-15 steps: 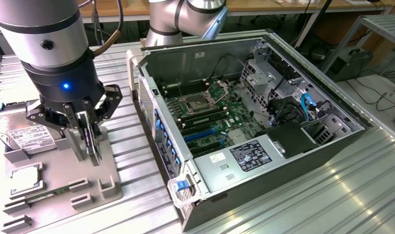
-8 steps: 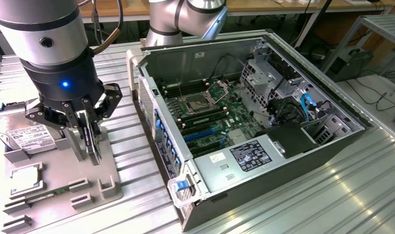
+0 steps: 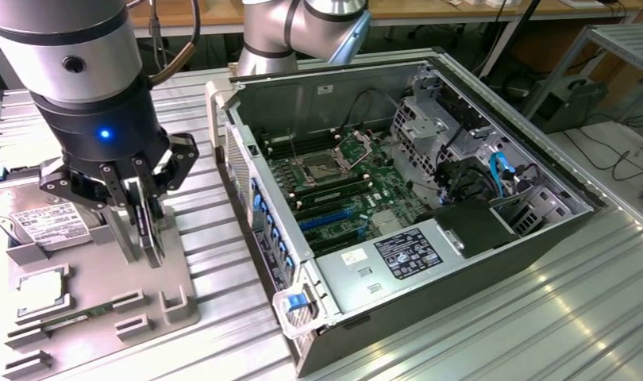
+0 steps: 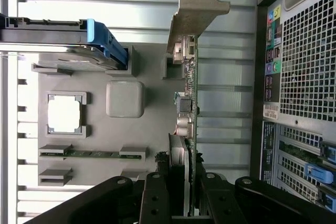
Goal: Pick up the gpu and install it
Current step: 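Pick up the gpu and move the gpu toward the slot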
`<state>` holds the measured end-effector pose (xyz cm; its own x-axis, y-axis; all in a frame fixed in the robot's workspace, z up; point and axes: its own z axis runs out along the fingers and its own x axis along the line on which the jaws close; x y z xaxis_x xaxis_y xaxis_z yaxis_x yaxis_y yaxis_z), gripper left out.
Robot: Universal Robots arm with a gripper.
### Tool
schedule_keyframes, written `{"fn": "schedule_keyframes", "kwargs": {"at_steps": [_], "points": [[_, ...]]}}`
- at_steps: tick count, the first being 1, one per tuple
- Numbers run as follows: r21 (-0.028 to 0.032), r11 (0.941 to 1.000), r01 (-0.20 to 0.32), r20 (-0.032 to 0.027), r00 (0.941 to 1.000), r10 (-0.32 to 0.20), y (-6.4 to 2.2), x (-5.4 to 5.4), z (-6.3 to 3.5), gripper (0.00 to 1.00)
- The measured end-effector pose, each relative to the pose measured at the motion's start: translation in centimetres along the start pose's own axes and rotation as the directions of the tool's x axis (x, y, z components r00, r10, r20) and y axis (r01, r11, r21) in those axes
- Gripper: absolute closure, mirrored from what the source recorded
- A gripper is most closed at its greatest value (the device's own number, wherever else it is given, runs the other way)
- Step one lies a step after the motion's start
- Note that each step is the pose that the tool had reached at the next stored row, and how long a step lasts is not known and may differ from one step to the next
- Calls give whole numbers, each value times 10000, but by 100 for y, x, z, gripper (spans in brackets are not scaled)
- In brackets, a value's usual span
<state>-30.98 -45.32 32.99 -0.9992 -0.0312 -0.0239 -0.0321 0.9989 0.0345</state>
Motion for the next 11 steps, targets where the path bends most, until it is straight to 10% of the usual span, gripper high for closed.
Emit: {"fn": "schedule_keyframes", "kwargs": {"at_steps": [11], "points": [[39,10000,1,0,10000,-1,2,-2,-60,72]]}}
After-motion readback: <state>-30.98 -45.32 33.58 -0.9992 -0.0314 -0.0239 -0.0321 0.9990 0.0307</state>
